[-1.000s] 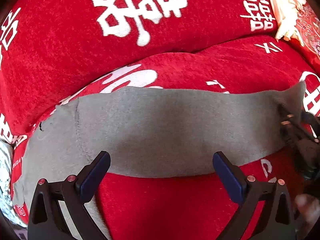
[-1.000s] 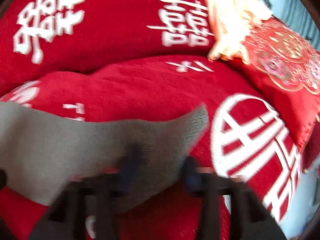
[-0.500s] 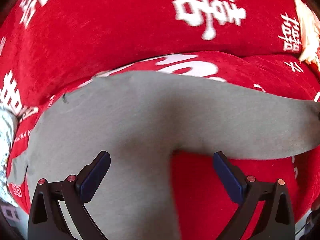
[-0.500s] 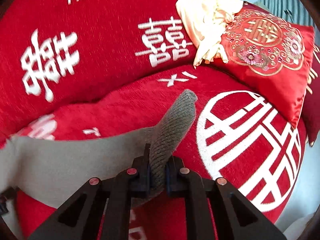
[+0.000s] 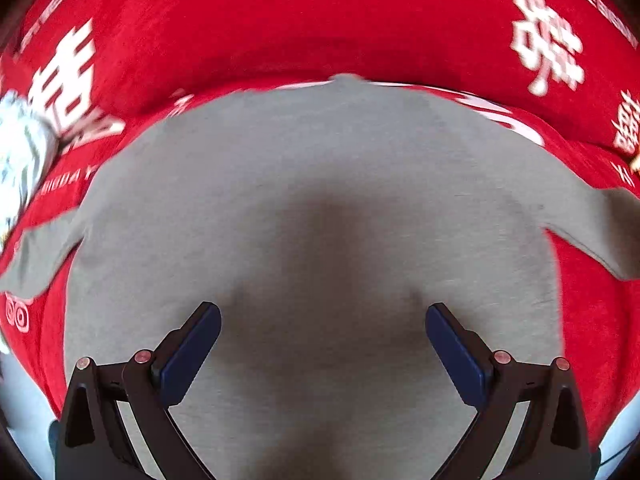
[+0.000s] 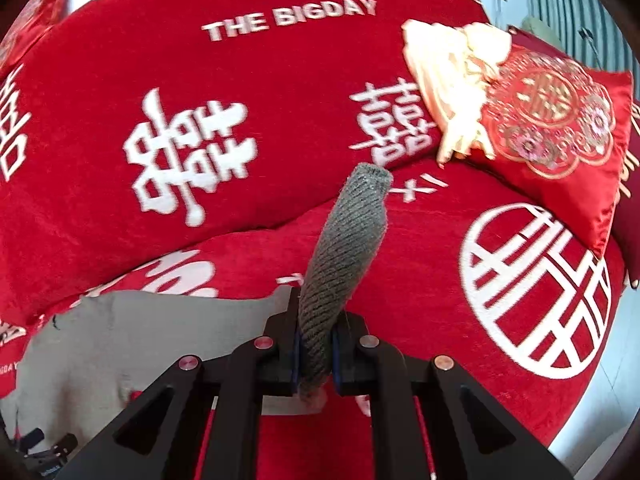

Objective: Fold small clothes
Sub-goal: 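Close the right tool on the sleeve cuff and lift it, then carry the held sleeve with the right tool across the sweater body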

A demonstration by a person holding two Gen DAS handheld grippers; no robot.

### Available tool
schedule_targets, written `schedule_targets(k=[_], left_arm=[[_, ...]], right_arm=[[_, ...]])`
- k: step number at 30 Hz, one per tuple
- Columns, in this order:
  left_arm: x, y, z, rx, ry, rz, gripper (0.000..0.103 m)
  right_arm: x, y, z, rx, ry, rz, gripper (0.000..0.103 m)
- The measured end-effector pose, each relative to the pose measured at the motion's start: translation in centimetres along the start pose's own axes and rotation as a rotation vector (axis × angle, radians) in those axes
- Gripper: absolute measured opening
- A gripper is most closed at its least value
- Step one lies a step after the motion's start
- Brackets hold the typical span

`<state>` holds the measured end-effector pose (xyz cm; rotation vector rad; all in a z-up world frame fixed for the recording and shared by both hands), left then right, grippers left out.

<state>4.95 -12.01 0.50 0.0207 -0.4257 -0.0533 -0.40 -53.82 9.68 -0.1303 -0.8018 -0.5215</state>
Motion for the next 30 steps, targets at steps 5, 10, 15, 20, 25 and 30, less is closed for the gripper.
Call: schedule_targets(k=[5, 10, 15, 20, 25, 30], left_arm=[[-0.8, 5.1, -0.7, -0.005, 0.006, 0.074, 0.103], [-1.6, 9.3, -1.0, 0.013, 0.006, 0.122, 0.103], [-1.8, 12.0, -0.9, 0.025, -0.02, 0.141, 0.103], [-2.3, 13.9, -1.1, 0.017, -0.026, 0.152, 0.103], [-2.6, 15.0, -1.1, 0.01, -0.041, 0.155, 0.103], [-3.0, 15.6, -0.6, -0.014, -0.051, 0.159, 0.103]], right_arm=[[0.0, 5.2, 1.1, 0.005, -0.022, 0.07, 0.012], [-0.5, 10.3, 1.6, 0.012, -0.03, 0.114, 0.012], [-1.5, 15.0, 1.3, 0.013, -0.021, 0.151, 0.012], [-2.5, 19.0, 0.9, 0.015, -0.013, 0.197, 0.012], [-3.3, 22.0, 0.8, 0.036, -0.001, 0.224, 0.012], [-4.0, 24.6, 0.4, 0.049, 0.011, 0.241, 0.012]])
Point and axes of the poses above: each gripper's, at about its wrist camera, not at the fingertips, and z roughly against the way its jaws point, y to its left, x to its top, the point moved 2 cm from there along -z, roughly the way its jaws point
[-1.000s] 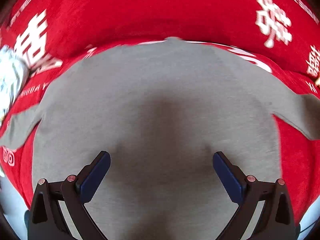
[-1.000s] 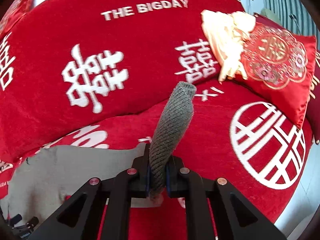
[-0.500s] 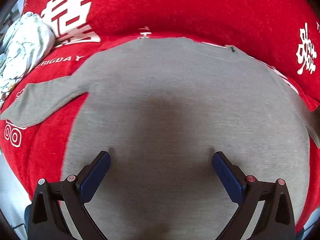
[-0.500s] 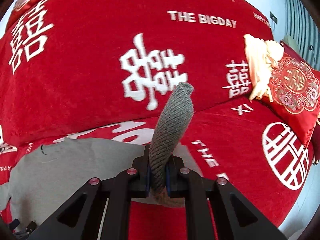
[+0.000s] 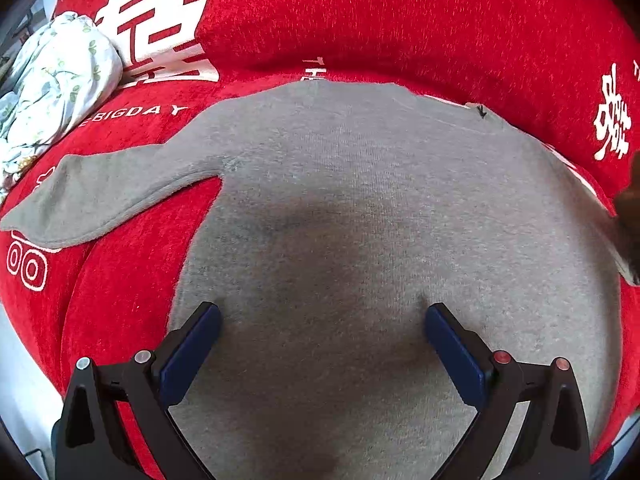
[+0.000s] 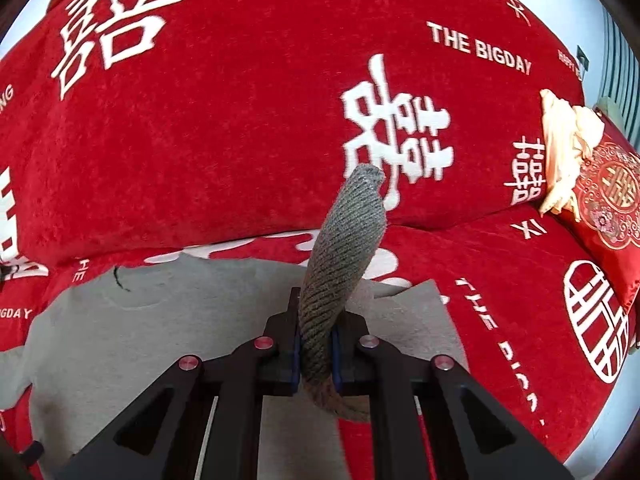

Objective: Fold small clothes
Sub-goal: 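Carry the held sleeve with the right tool across the sweater body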

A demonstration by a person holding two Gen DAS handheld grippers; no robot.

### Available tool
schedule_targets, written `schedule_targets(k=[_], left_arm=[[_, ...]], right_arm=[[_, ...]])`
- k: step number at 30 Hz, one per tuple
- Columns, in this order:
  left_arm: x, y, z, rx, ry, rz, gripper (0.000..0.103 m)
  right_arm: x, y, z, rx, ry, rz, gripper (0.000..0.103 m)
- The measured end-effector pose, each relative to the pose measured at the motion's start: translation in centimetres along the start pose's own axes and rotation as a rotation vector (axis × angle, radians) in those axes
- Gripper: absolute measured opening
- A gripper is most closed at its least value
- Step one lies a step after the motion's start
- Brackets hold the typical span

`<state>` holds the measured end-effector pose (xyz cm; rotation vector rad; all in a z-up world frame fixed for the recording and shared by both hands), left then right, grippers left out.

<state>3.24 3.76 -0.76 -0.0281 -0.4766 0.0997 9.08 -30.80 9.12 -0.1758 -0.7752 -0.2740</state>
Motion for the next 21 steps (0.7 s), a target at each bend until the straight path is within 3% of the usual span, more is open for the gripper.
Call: schedule_targets(k=[21], left_arm=[[0.2, 4.4, 2.3, -0.026, -0.031, 0.054, 0.103]], right_arm=[[-0.6, 14.4, 0.9, 0.136, -0.018, 0.138, 0.012]])
Point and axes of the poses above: each gripper's, at about its wrist camera, not at the fingertips, and z roughly against the way its jaws point, y to its left, x to its top, the point moved 2 cm from there along -z, roughly the way its jaws point
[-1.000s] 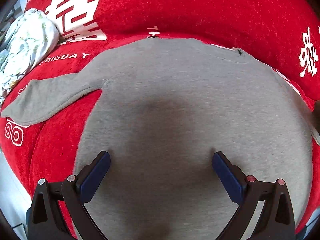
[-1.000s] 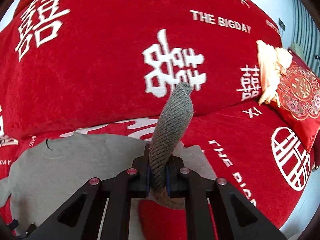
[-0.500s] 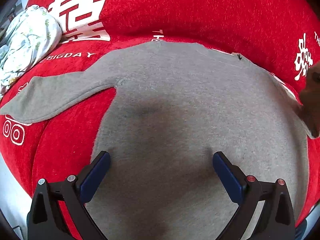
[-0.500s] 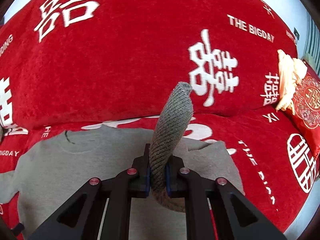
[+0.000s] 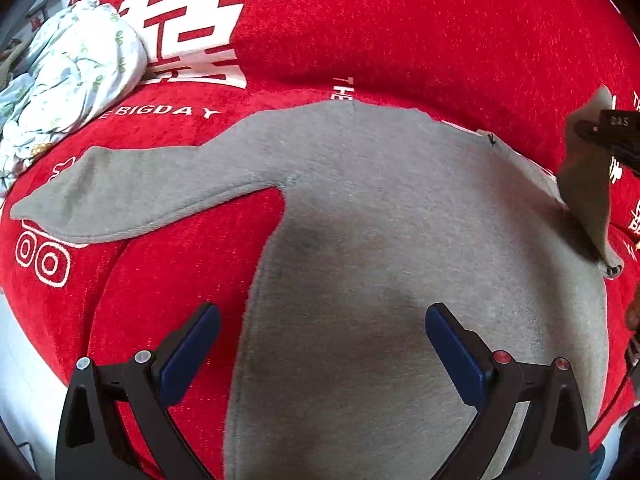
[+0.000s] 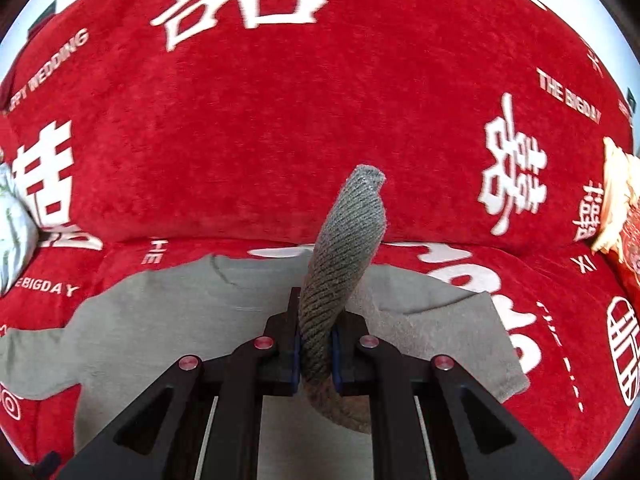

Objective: Fold small clothes
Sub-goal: 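Carry the held sleeve with the right tool across the sweater body, then lay the sleeve on the body and open the right tool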

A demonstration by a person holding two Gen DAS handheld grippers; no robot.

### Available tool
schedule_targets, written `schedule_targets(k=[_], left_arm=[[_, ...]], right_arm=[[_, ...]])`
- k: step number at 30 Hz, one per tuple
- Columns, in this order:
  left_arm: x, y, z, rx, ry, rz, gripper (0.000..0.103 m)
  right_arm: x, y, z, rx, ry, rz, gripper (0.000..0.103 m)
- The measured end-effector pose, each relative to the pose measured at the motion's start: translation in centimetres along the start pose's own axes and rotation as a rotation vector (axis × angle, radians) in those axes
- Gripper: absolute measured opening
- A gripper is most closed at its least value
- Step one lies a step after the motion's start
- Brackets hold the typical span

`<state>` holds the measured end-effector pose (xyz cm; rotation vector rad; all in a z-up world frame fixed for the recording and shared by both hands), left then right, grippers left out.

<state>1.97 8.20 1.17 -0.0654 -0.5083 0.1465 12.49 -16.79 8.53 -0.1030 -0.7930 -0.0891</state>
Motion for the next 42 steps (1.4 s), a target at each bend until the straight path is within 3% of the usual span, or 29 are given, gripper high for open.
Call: schedule_targets(k=[18, 36, 39, 41, 42], left_arm=[[0.3, 2.8, 1.3, -0.005, -0.015, 0.056, 0.103], [-0.2, 4.5, 1.4, -0.003, -0.002, 0.093, 0.103], [-0.2, 4.5, 1.5, -0.002, -0.001, 0.092, 0.103], [-0.2, 4.5, 1.7, -0.004, -0.001, 0.097, 0.103], [-0.2, 4.5, 1.8, -0.005, -0.003, 0.101, 0.103]], right_arm=[[-2.2, 11.0, -0.9, 0.117, 0.046, 0.172, 0.012], [-7.1, 15.2, -4.5, 0.16, 0.176, 0.258, 0.013], [-7.6, 15.9, -4.6, 0.222, 0.205, 0.266, 0.022], [-7.9, 16.4, -4.3, 0.285, 0.218, 0.268, 0.045], [-8.0, 16.8, -3.7, 0.326, 0.213, 0.281, 0.05]])
Point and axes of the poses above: each gripper's, at about its wrist camera, not at the fingertips, and z roughly against the way its jaws point, y to its left, x to its top, the point moved 2 cm from there along -z, roughly the way its jaws point
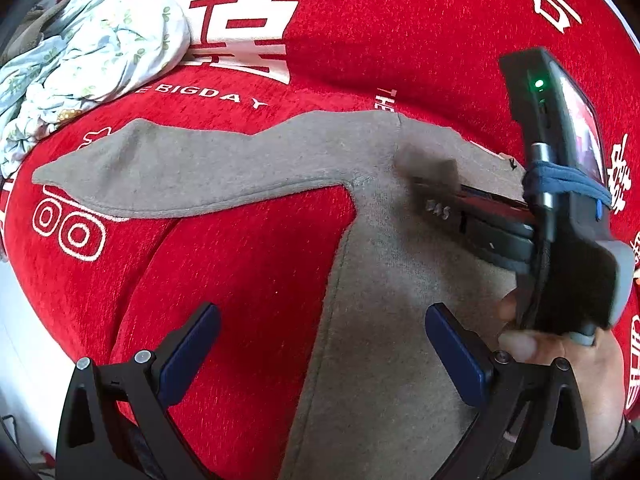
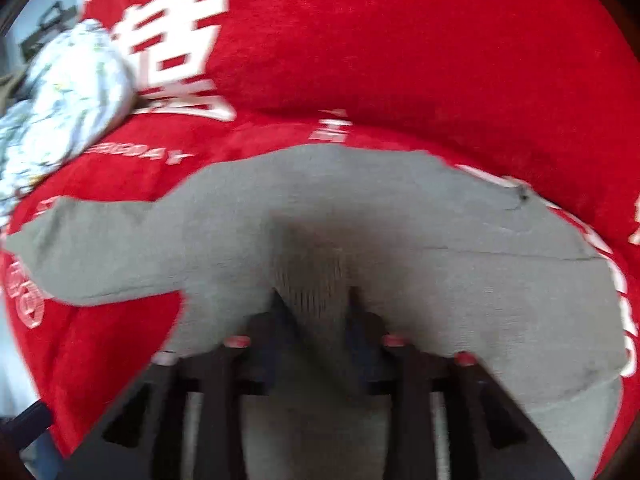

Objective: Fold small clothes
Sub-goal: 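Lay the sleeve on the body and open the right tool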

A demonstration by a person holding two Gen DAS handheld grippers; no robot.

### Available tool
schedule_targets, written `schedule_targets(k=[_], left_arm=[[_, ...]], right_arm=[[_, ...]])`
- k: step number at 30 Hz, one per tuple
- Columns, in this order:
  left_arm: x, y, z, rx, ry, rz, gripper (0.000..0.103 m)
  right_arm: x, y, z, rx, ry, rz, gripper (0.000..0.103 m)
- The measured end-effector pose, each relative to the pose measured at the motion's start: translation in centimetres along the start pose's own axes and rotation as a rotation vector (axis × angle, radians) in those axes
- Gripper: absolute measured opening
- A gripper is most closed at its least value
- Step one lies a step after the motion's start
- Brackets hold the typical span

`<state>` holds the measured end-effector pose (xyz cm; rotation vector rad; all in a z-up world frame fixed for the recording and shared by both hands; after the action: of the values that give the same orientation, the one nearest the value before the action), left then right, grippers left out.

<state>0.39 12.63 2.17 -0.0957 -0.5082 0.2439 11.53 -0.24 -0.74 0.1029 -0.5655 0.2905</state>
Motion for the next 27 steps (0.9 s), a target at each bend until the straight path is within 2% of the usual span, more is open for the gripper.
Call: schedule_targets(k=[1, 4, 6, 8, 10, 12, 14, 16, 17, 20, 24, 26, 27], left_arm=[[0.0, 0.0, 0.1, 0.0, -0.001, 0.001, 0.103], [0.1, -0.1, 0.2, 0.004, -0.004, -0.002, 0.103], [0.1, -0.2, 0.2, 0.006, -0.003, -0.005, 0.103], [0.0, -0.3, 0.1, 0.006, -0.001, -0.006, 0.103], [-0.1, -0.5, 0.1, 0.004, 0.0, -0.008, 0.103], [-0.2, -0.7, 0.1, 0.002, 0.002, -0.013, 0.103], [-0.3, -1.0, -0.1, 0.002, 0.006, -0.019, 0.103], [-0.5, -1.2, -0.4, 0.002, 0.017, -0.025, 0.103], [-0.6, -1.3, -0.5, 0.005, 0.02, -0.027, 0.103], [-0.8, -1.2, -0.7, 0.018, 0.027, -0.029, 0.103], [-0.7, -0.4, -0.4, 0.033, 0.022, -0.016, 0.103], [-0.6, 0.4, -0.2, 0.041, 0.015, -0.002, 0.103], [-0.6, 0.7, -0.1, 0.044, 0.013, 0.005, 0.103]], right_arm=[[0.0, 0.4, 0.5, 0.004, -0.017, 0.018, 0.056], [0.3, 0.4, 2.7, -0.015, -0.086, 0.064, 0.058], [0.5, -1.9, 4.5, -0.044, -0.13, 0.029, 0.064], [0.5, -5.3, 5.4, -0.113, -0.138, -0.041, 0.077], [-0.1, -10.1, 5.6, -0.228, -0.114, -0.124, 0.077], [-1.2, -15.3, 5.1, -0.335, -0.052, -0.221, 0.077], [-2.5, -19.1, 4.4, -0.384, 0.006, -0.307, 0.077], [-3.9, -21.3, 3.4, -0.407, 0.061, -0.374, 0.077], [-4.4, -21.4, 3.1, -0.402, 0.075, -0.385, 0.077], [-3.9, -18.6, 2.6, -0.399, 0.046, -0.344, 0.077], [-1.8, -11.0, 1.0, -0.322, 0.039, -0.187, 0.077], [-1.2, -7.4, 0.6, -0.336, 0.026, -0.106, 0.077], [-0.9, -5.6, 0.5, -0.371, 0.013, -0.063, 0.077]])
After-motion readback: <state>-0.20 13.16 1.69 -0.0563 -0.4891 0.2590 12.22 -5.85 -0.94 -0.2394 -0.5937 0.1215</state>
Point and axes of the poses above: each gripper's, at about its wrist camera, not at the fingertips, and z roughly against the way its jaws point, y to its left, x to its top, the point moved 2 cm from there along -z, roughly the way its jaws point
